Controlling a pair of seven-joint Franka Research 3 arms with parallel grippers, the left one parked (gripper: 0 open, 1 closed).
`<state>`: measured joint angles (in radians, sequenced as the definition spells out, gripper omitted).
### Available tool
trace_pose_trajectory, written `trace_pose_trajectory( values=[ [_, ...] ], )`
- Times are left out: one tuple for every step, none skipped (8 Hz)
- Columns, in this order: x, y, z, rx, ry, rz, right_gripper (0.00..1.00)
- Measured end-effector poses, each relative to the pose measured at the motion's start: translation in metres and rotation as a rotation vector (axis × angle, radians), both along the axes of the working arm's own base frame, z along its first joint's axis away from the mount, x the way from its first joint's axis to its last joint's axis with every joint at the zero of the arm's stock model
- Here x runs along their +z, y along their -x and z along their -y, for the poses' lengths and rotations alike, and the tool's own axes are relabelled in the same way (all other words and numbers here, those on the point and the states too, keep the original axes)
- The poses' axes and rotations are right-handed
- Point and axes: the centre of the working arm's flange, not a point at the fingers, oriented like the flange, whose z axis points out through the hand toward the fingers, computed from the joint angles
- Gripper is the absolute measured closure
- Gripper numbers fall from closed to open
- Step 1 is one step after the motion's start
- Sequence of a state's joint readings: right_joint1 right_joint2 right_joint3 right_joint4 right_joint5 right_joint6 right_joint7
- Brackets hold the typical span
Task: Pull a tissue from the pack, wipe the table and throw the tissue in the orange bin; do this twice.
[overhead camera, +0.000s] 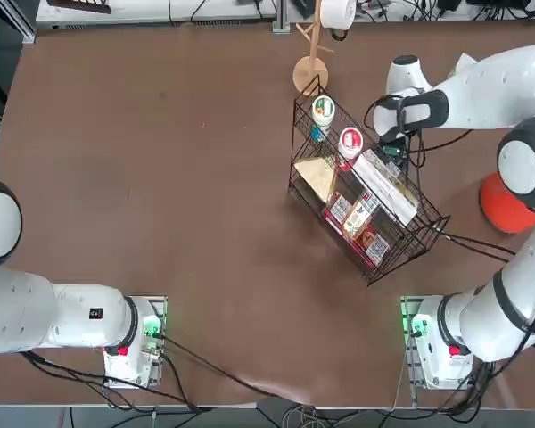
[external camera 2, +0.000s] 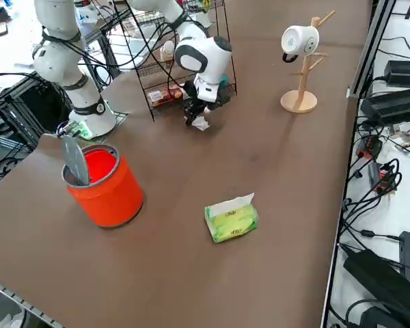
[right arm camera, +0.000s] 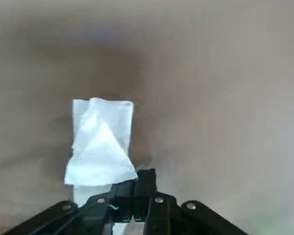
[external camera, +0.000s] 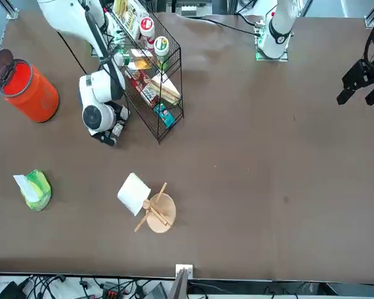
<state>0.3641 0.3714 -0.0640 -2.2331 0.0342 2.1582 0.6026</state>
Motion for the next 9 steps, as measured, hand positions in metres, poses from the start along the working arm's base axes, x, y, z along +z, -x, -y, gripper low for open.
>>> trace_pose_trajectory(
  values=[
    [0.0,0.001,0.002,0.003,0.005,-0.003,0.99],
    [-0.001,0.002,0.006,0.003,0.012,-0.009,0.99],
    [-0.001,0.002,0.008,0.003,0.015,-0.012,0.99],
    [-0.001,0.002,0.015,0.014,0.021,-0.024,0.99],
    [0.002,0.001,0.028,0.023,0.026,-0.037,0.99],
    [0.012,-0.003,0.04,0.023,0.021,-0.045,0.99],
    [0.027,-0.008,0.045,0.018,0.018,-0.052,0.99],
    [0.046,-0.016,0.044,0.016,0.018,-0.061,0.99],
    [0.066,-0.025,0.042,0.015,0.018,-0.071,0.99]
  ],
)
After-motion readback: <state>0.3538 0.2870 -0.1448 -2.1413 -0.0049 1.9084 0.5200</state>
